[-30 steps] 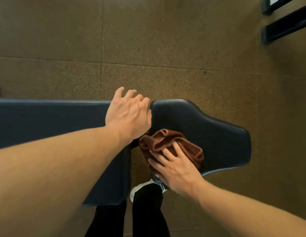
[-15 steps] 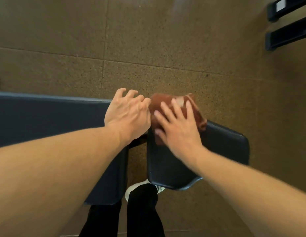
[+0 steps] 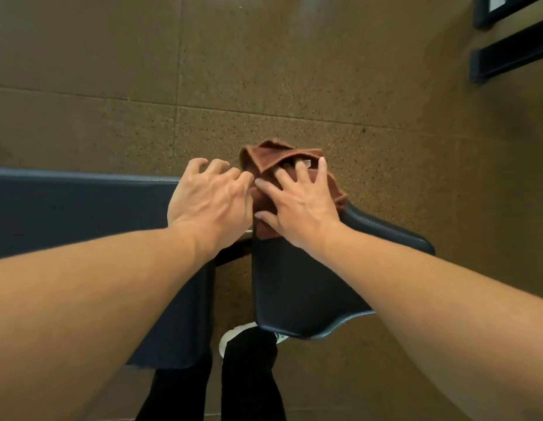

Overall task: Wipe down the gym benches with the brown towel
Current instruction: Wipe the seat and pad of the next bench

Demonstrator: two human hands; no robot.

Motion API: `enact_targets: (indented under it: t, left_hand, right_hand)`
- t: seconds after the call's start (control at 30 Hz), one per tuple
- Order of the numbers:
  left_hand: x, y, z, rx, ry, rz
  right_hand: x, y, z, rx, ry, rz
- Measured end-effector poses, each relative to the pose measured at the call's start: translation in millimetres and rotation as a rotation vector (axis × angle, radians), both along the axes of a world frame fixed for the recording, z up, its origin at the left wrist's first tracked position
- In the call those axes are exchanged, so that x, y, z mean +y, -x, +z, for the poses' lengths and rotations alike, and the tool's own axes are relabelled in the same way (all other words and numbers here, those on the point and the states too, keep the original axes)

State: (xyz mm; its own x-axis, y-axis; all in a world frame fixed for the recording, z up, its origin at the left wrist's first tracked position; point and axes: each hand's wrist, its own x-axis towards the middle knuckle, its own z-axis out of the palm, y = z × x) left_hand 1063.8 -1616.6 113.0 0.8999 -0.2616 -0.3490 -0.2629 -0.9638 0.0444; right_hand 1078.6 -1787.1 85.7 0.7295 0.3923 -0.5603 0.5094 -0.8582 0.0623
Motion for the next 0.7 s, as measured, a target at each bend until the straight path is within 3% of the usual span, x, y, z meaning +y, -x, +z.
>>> enact_targets:
  t: [0.13, 0.27, 0.37, 0.47, 0.53, 0.6, 0.7]
  left_hand:
    - [1.9, -0.8, 3.7, 0.027, 0.018, -0.008]
    - [4.1, -0.7, 5.8, 0.027, 0.039, -0.026]
    - [3.9, 0.1, 4.7, 0.007, 0.051, -0.023]
    - [4.1, -1.0, 6.0, 0.012, 0.053, -0.029]
    - [3.0, -0.2, 4.6, -0.007, 0.042, -0.021]
    - [1.6, -1.1, 3.6, -0.013, 0.018, -0.016]
    - [1.0, -0.7, 0.5, -0.011, -0.008, -0.02]
  right_hand:
    - [-21.4, -8.6, 11.7, -0.013, -0.072, -0.312]
    - [-93.3, 13.8, 63.3, 0.105, -0.081, -0.599]
    - [-111.1, 24.0, 85.5, 0.152, 0.024, -0.577]
    - [-79.9, 13.3, 61.4, 0.169, 0.035, -0.609]
    - [-48.6, -1.6, 36.4, 0.076, -0.023, -0.679]
    - [-14.9, -17.6, 15.9, -0.014, -0.025, -0.549]
    - [23.2, -32.6, -2.2, 0.042, -0.023, -0.198]
